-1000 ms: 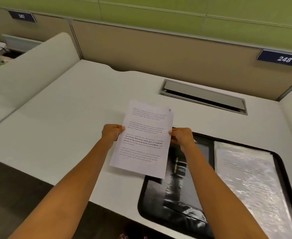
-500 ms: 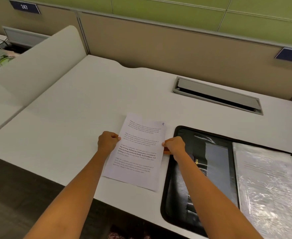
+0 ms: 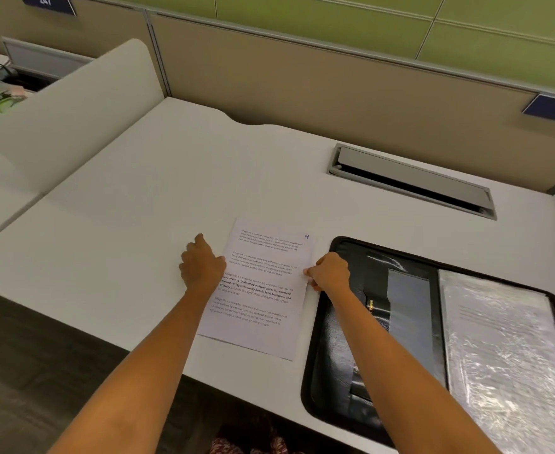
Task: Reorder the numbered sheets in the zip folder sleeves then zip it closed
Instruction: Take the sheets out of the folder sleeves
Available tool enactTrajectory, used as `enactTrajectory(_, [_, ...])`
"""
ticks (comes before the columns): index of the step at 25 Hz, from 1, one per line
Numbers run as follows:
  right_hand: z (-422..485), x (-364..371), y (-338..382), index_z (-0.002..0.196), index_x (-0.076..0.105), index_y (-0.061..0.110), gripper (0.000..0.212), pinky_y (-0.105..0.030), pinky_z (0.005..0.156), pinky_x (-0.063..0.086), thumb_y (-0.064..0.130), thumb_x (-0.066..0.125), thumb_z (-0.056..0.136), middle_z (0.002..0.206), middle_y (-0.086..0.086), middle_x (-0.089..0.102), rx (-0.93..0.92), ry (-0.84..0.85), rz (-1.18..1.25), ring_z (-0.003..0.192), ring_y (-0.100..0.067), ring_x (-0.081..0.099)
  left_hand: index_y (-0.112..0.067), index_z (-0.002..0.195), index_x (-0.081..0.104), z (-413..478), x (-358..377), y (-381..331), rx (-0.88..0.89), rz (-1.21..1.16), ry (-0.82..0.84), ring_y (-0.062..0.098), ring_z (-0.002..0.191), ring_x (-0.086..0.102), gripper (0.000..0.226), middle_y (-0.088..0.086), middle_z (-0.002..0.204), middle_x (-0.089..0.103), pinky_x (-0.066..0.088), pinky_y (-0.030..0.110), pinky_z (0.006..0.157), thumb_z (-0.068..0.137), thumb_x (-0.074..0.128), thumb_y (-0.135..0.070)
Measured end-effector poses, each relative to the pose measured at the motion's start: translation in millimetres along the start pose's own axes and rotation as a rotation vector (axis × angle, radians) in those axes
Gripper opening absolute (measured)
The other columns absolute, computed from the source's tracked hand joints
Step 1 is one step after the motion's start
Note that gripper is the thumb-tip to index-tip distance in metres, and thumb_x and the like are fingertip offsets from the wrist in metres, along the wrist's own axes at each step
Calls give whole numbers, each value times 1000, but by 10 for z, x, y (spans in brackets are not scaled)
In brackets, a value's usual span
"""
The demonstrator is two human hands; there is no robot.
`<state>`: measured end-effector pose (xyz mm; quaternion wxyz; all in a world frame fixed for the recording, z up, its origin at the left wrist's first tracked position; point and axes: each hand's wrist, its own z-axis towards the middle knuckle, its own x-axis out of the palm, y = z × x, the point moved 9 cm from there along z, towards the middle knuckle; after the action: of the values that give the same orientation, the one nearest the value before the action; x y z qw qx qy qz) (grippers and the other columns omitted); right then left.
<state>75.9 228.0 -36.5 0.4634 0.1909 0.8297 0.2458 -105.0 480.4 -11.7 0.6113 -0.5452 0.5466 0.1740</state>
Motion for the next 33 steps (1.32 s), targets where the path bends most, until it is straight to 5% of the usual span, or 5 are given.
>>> enactTrajectory(6, [-104,-736,-118,111,58,6,24,-29,70,44,17,63,91,101,-5,61,-159,-222,4,88,-21,59,-9,147,28,-331,196,-697,230,139,-84,33,125,41,67,18,140,43,38,43,99,91,60,-30])
enactTrajectory(13, [-97,-1788,-1241,119,60,7,27,-32,86,45,12,58,92,119,-12,61,-133,-390,10,107,-27,58,-12,148,30,-1331,1083,-2195,680,81,117,28,135,34,62,12,148,38,29,42,108,95,53,-33])
enactTrajectory(19, [-88,-2506,-2200,138,45,9,62,-39,106,36,30,71,87,143,-11,47,-82,-330,-223,131,-28,44,-11,151,20,-2375,1904,-3064,962,151,379,25,146,17,72,9,158,23,18,42,116,95,52,-41])
enactTrajectory(23, [7,-2889,-2764,151,22,10,90,-45,117,20,44,71,83,160,-11,16,-17,-250,-428,148,-25,15,-11,154,9,-2849,2309,-3393,1067,221,522,25,148,7,83,8,161,11,13,44,118,94,51,-49])
enactTrajectory(33, [192,-3051,-3101,155,-5,17,112,-50,120,7,57,68,80,162,-5,-11,-64,-24,-572,150,-21,-8,-10,154,-4,-3050,2841,-3553,1080,493,588,24,148,-13,97,5,162,-12,2,51,120,90,40,-67])
